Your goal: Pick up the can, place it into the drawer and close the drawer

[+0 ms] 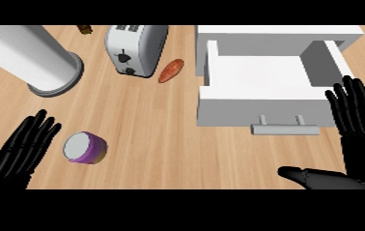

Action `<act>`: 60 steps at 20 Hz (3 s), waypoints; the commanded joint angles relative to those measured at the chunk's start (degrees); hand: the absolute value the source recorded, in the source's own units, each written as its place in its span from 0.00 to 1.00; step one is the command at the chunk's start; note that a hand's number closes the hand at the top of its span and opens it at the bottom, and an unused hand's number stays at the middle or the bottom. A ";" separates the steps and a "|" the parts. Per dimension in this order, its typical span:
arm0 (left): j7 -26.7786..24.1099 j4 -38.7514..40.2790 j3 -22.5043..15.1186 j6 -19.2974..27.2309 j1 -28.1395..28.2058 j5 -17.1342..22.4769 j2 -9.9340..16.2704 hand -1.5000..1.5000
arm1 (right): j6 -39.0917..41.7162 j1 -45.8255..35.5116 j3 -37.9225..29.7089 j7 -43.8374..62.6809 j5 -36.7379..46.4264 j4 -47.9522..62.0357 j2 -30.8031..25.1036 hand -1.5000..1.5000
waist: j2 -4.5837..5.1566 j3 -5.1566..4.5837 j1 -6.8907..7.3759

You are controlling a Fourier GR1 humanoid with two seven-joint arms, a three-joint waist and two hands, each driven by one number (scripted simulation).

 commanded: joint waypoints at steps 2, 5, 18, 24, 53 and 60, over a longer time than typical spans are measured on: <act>0.40 -0.96 5.50 -4.09 2.38 3.50 1.03 0.00 | 3.02 4.03 -2.57 0.32 -3.25 -2.10 -0.86 0.00 | -0.01 0.00 -0.18; 6.59 -5.95 6.27 -2.61 3.36 6.01 -0.26 0.00 | 3.25 4.66 -2.73 -1.49 -3.11 -1.07 0.32 0.00 | 0.00 0.01 -0.13; 5.10 6.33 7.20 -3.78 -4.08 -0.10 -4.70 0.00 | 6.74 7.99 -5.58 -5.90 -3.37 0.10 1.24 0.00 | 0.05 0.00 -0.41; -0.26 13.61 13.19 -9.63 -2.73 4.18 -2.66 0.00 | 9.88 11.51 -7.49 -10.12 -4.04 1.89 1.00 0.00 | 0.03 0.00 -0.31; -27.31 47.43 15.03 -8.87 -9.93 -13.21 -5.10 0.00 | 10.14 9.75 -5.85 -11.02 2.31 2.06 6.11 0.00 | 0.07 0.00 -0.41; -29.93 55.68 17.04 -9.41 -14.88 -13.55 -1.86 0.00 | 12.78 8.20 -10.39 -13.49 -1.52 5.73 4.23 0.00 | 0.07 0.01 -0.45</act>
